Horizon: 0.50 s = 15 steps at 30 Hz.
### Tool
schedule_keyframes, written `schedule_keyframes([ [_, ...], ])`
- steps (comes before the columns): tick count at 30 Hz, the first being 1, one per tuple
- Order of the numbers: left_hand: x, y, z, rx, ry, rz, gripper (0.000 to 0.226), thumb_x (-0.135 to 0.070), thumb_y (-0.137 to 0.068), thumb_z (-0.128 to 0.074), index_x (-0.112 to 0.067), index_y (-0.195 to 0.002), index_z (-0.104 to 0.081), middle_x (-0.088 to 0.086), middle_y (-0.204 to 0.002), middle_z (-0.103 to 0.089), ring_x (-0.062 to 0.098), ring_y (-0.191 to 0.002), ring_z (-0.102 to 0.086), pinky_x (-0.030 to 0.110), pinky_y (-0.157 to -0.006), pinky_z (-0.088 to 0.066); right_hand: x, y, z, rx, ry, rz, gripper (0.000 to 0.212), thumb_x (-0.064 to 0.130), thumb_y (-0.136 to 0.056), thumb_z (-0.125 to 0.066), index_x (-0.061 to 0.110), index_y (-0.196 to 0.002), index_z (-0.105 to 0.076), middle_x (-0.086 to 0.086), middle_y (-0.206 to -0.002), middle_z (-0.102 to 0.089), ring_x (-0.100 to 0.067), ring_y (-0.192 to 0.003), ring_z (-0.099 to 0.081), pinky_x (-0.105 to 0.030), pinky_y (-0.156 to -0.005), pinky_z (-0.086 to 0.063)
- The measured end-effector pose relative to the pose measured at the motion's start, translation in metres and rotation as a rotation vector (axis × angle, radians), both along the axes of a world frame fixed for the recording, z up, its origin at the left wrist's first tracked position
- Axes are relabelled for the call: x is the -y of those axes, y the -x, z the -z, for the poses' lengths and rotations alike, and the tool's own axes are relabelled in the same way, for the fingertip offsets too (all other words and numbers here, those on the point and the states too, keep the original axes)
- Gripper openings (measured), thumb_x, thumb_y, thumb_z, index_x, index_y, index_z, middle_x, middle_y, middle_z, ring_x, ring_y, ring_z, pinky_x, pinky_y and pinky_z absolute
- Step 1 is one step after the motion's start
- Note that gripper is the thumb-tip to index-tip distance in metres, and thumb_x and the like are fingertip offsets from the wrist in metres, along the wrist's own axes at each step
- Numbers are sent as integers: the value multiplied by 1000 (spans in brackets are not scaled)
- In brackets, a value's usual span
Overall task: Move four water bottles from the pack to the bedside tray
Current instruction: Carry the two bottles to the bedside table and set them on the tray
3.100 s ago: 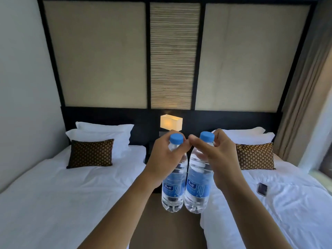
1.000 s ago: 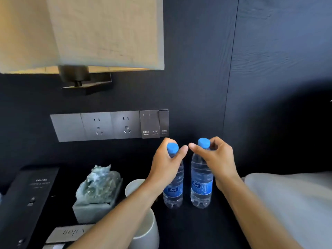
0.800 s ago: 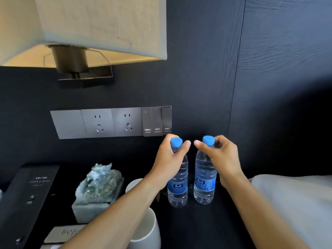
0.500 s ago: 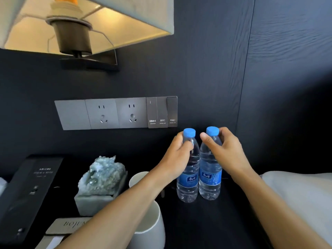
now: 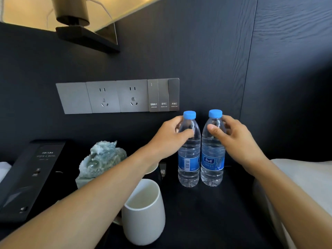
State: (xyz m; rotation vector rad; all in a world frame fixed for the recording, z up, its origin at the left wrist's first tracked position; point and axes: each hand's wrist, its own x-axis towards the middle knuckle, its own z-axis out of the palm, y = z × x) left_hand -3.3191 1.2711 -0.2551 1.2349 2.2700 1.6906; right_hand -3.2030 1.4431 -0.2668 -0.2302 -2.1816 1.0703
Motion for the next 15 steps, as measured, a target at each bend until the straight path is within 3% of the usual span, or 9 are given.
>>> schedule_keyframes([
  [2, 2, 1, 5, -16, 12, -19, 31, -25, -94, -71, -26, -125, -68, -8, -117, -75, 4, -106, -69, 24, -91, -55, 0, 0, 2, -13, 16, -8, 45, 43, -97, -63, 25, -139, -59, -5, -126, -67, -21, -115, -66, -51, -101, -55],
  [4, 1, -2, 9, -40, 12, -60, 41, -34, -91, -75, -28, -130, -64, -6, -123, -72, 12, -112, -67, 32, -95, -55, 0, -2, 5, -23, 19, -18, 46, 42, -98, -63, 25, -140, -58, -4, -127, -67, -20, -117, -66, -50, -102, -54],
  [9, -7, -12, 11, -78, -35, -178, 48, -43, -85, -80, -27, -125, -59, -9, -114, -69, 4, -98, -64, 18, -72, -48, 0, -2, 5, -27, 6, -9, 48, 41, -99, -62, 24, -144, -56, -3, -130, -66, -21, -118, -65, -50, -103, -54],
  [12, -9, -15, 9, -116, -17, -228, 52, -48, -80, -84, -26, -117, -55, -9, -107, -66, 5, -93, -64, 23, -71, -52, 1, -4, 5, -44, 23, -12, 49, 40, -98, -64, 24, -143, -57, -2, -130, -68, -19, -116, -67, -48, -101, -55],
  [15, -11, -15, 7, -76, -9, -210, 55, -47, -82, -81, -25, -124, -54, -5, -117, -61, 6, -97, -62, 21, -73, -50, 3, -6, 8, -67, 33, -11, 49, 44, -97, -64, 30, -144, -57, 2, -128, -70, -15, -114, -68, -39, -98, -56],
])
